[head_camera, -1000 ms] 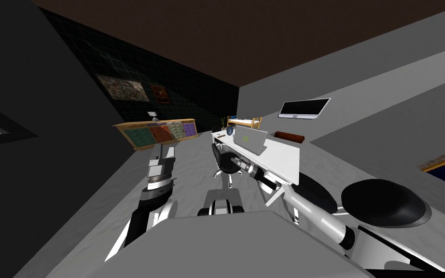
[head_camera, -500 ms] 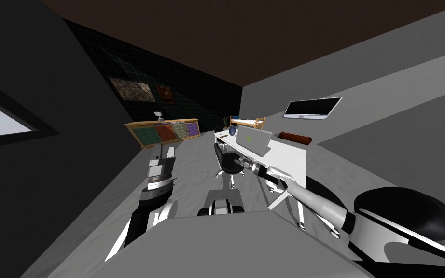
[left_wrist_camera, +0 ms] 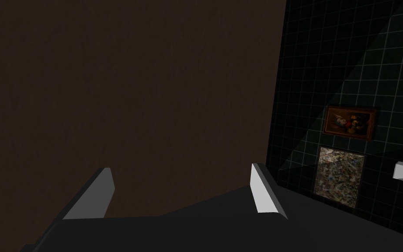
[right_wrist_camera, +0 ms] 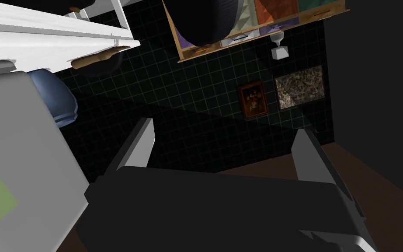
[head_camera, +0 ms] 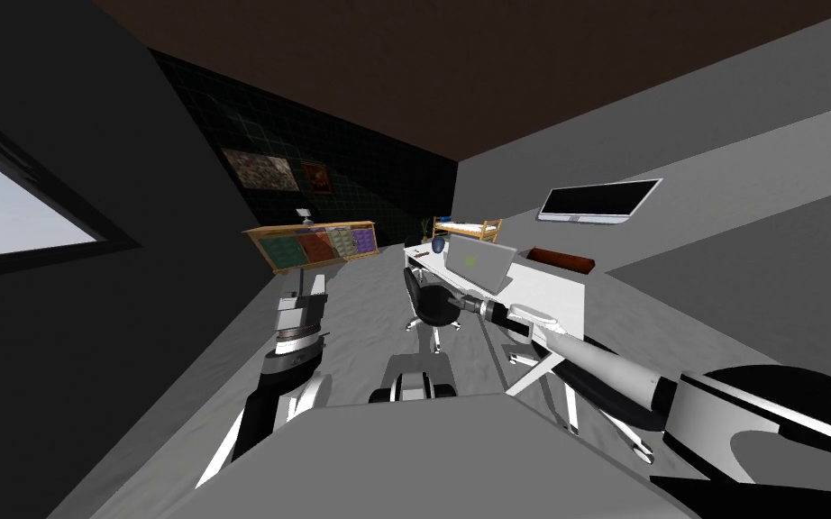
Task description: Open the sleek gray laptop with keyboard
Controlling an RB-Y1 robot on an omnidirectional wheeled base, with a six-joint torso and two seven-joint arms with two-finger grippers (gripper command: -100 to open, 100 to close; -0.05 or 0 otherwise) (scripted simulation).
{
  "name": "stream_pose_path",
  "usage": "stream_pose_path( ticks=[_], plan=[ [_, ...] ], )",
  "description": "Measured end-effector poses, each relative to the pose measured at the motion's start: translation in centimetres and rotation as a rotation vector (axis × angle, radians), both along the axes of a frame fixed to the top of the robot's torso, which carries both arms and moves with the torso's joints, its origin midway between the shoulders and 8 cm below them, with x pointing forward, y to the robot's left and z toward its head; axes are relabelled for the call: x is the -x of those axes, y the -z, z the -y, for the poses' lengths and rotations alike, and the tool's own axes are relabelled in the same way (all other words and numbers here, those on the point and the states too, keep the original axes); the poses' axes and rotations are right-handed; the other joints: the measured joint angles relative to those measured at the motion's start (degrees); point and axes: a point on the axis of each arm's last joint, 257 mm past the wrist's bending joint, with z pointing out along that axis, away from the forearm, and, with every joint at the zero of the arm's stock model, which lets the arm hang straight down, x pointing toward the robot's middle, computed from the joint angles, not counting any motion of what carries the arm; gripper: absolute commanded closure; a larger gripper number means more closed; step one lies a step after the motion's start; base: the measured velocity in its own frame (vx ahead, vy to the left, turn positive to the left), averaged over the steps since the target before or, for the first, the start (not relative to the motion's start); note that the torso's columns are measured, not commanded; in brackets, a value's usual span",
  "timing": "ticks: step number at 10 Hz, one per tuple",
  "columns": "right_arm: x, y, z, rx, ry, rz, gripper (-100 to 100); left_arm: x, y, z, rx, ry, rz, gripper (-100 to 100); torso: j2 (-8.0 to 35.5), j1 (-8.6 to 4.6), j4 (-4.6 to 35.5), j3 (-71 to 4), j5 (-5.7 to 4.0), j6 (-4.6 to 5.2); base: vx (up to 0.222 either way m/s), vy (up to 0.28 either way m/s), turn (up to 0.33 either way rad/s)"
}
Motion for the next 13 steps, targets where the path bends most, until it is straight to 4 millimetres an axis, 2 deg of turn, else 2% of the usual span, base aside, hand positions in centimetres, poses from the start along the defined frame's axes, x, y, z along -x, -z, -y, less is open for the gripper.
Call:
stream_pose_path(
  ticks=[2,3,4,7,12,13],
  plan=[
    [-0.6,0.4,3.0,0.085,0.022,0.0,-100,0.0,0.0,0.0,0.0,0.0,0.0,0,0.01,0.01,0.01,0.01,0.0,0.0,0.002,0.005,0.027],
    [-0.9,0.5,3.7,0.099,0.033,-0.001,-100,0.0,0.0,0.0,0.0,0.0,0.0,0,0.01,-0.01,0.0,0.01,-0.01,-0.01,0.004,0.01,0.089],
    [-1.8,0.1,5.5,0.144,0.043,0.004,-100,0.0,0.0,0.0,0.0,0.0,0.0,0,-0.03,0.02,0.0,-0.02,0.01,-0.05,0.006,0.007,0.063],
    [-2.8,-0.5,10.4,0.252,0.09,0.008,-100,0.0,0.0,0.0,0.0,0.0,0.0,0,-0.01,0.0,0.0,0.0,0.0,-0.01,0.005,0.011,0.074],
    [-4.7,-3.2,21.6,0.479,0.215,0.019,-100,0.0,0.0,0.0,0.0,0.0,0.0,0,-0.01,0.01,0.0,0.0,0.0,0.0,0.007,0.012,0.079],
    [-4.3,-3.8,24.2,0.522,0.25,0.019,-100,0.0,0.0,0.0,0.0,0.0,0.0,0,0.02,-0.01,0.01,0.01,0.0,0.0,0.005,0.007,0.035]
  ],
)
